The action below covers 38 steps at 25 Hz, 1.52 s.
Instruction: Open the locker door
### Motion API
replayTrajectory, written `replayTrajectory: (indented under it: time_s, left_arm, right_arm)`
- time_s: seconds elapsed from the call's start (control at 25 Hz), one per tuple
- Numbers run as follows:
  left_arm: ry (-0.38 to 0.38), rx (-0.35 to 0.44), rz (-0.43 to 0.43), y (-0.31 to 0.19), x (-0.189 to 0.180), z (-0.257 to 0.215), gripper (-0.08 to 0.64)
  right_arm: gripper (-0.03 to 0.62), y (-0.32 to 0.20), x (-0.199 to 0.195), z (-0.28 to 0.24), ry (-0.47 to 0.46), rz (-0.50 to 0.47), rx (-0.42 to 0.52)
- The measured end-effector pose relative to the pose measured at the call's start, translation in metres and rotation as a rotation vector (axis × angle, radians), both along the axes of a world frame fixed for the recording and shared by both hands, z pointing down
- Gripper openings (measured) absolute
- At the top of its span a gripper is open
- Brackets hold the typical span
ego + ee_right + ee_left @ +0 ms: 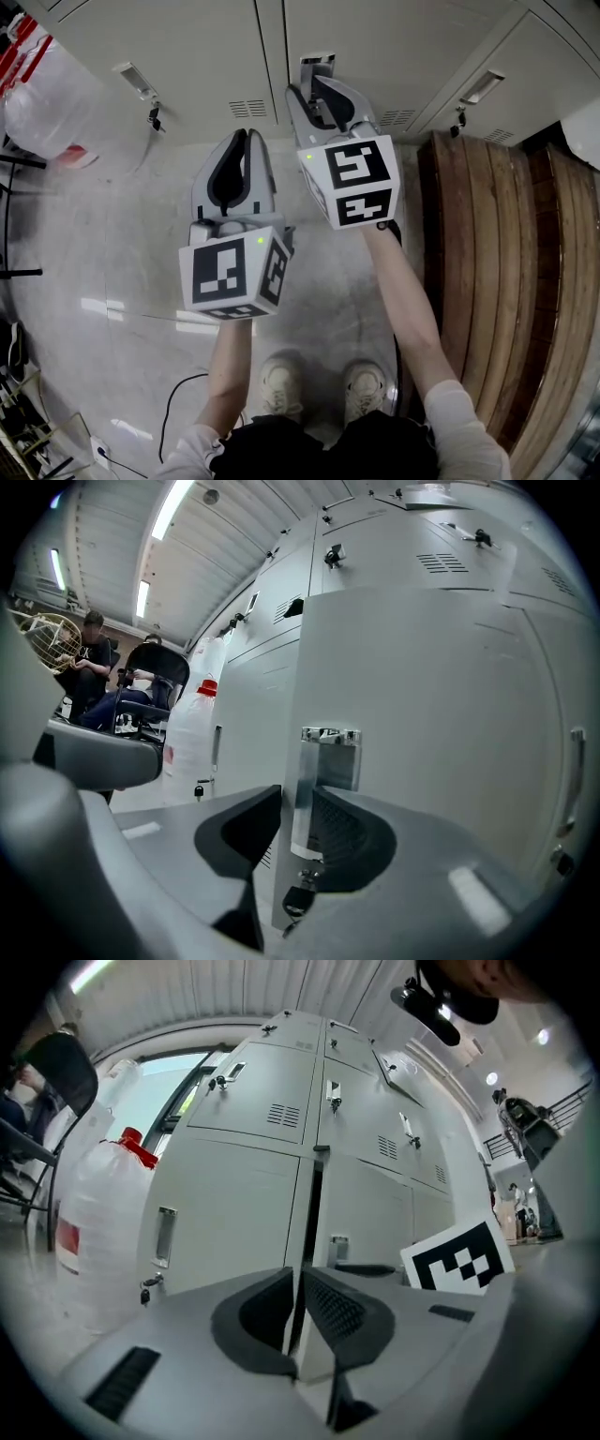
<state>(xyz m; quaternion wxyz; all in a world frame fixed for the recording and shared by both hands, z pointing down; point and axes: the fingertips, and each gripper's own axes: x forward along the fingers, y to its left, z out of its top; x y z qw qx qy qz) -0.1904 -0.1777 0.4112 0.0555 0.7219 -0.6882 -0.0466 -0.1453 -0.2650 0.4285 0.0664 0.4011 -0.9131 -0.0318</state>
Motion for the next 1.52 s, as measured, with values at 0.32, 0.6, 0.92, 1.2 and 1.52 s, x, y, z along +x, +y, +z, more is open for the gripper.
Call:
replayTrajectory:
  time_s: [0.32,0.6,0.92,1.2,1.52]
  left_arm:
    - [0.034,-0.023,0.142,-0.002,0.024,0.006,0.084]
    - [0.097,-0.113,0.240,-0.007,0.040,0.054,0.087]
    - [0.019,-0.188,0.271,-0.020,0.065,0.084,0.089]
    - [0.013,-0.170,0.339,-0.017,0.081,0.083,0.089]
    - [0.022,-0.172,0.385,-0.015,0.091,0.080,0.088]
  right_arm:
    - [0.100,0.022,0.010,0.001,0.005,-0.050,-0.013]
    - [0.100,0.039,0.018,0.001,0.000,-0.099,-0.025]
    - [0.101,0.056,0.031,0.002,0.006,-0.140,-0.029]
    - [0.101,0.072,0.044,0.002,-0.012,-0.175,-0.030]
    - [0.103,0.080,0.052,0.002,0.009,-0.179,-0.041]
